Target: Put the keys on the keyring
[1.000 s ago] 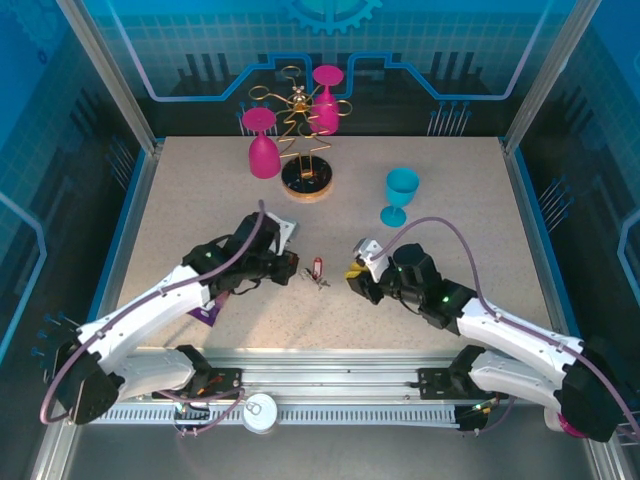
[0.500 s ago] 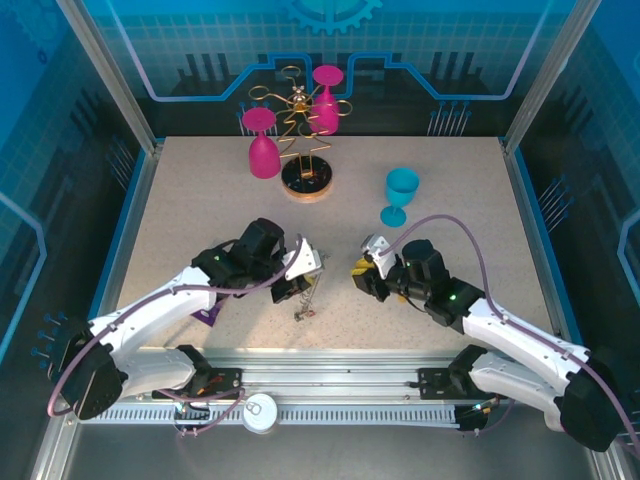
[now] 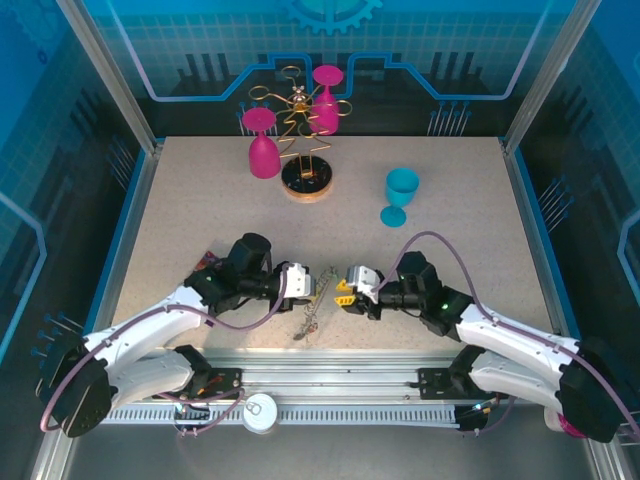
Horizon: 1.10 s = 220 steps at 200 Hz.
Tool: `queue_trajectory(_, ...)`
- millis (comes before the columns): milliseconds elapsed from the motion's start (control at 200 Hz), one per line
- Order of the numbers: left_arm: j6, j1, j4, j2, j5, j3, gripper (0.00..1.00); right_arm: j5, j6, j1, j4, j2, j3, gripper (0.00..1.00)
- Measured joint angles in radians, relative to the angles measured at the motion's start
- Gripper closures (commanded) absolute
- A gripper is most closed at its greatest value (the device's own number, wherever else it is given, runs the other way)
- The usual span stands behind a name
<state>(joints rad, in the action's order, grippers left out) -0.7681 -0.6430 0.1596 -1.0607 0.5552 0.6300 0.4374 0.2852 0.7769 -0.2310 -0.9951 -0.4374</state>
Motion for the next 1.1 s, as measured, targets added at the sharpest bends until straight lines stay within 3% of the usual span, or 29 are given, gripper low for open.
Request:
queue_trajectory(555,-0.015,0.000,-0.090,0.011,0.068,-0.041,1.00,-0.056,0.072,0.058,-0.134,-0.092,0.000,0.79)
queue_trajectory(951,0.089,0.000,-0.097,-0.001,0.066,-0.044,1.00,-0.065,0.075,0.069,-0.162,-0.131,0.000,0.85)
queue_trajectory(1101,0.115,0.006,-0.097,-0.010,0.063,-0.043,1.00,-0.061,0.071,0.070,-0.181,-0.151,0.000,0.97)
